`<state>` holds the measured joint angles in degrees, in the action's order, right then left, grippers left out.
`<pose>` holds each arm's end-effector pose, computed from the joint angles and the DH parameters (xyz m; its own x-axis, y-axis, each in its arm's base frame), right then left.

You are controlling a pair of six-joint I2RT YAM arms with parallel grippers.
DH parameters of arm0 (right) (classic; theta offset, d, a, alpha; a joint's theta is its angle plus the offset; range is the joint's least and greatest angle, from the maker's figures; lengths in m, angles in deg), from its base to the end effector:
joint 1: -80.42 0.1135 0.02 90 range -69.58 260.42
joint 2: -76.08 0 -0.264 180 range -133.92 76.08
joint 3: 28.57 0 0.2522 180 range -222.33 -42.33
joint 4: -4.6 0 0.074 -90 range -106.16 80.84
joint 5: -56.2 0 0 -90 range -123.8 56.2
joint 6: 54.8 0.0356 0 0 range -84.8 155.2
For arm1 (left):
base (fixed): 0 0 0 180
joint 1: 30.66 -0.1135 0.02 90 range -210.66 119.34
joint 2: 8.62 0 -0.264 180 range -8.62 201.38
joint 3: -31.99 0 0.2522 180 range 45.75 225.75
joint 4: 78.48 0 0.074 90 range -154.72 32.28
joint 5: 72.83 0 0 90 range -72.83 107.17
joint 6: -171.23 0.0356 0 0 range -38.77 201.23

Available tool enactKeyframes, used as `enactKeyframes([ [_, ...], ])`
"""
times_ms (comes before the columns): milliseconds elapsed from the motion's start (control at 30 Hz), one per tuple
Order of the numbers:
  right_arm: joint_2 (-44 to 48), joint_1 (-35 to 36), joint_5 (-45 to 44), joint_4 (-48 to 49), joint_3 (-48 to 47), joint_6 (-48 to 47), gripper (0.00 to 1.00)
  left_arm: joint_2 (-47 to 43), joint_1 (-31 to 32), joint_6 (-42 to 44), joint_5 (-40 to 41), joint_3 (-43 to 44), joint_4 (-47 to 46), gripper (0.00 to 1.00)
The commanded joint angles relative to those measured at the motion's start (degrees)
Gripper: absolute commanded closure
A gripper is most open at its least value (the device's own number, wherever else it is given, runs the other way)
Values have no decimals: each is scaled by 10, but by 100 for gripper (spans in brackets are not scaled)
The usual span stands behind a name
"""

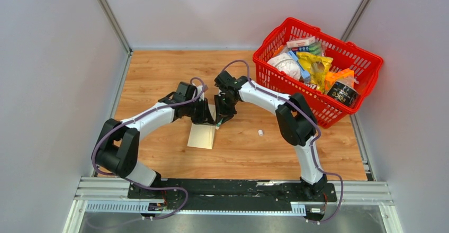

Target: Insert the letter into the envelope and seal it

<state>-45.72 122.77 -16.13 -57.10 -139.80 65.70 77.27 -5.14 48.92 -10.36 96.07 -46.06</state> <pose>0.3178 0.3043 0.1888 -0.9670 -0.2271 -0.1157 -0.2546 0.8788 0.4037 0.2609 -0.1428 0.1975 -0.9534 -0.0701 -0.2936 0.1376 0.7648 -0.6294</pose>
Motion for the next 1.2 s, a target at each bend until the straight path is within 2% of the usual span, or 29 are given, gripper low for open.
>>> enactKeyframes([
  [0, -2, 5, -6, -9, -27, 6, 100, 2, 1, -9, -24, 24, -22, 87],
  [167, -4, 6, -10, -10, -29, 7, 100, 0, 2, -9, -42, 28, -24, 87],
  [633, -8, 8, -16, -18, -34, 10, 100, 30, 2, -3, -18, 18, -32, 86],
  [967, -3, 8, -19, -21, -33, 9, 100, 9, 2, 19, 74, 25, 15, 87],
  [1167, -1, 9, -23, -24, -36, 7, 100, 14, 3, 29, 77, 29, 22, 88],
])
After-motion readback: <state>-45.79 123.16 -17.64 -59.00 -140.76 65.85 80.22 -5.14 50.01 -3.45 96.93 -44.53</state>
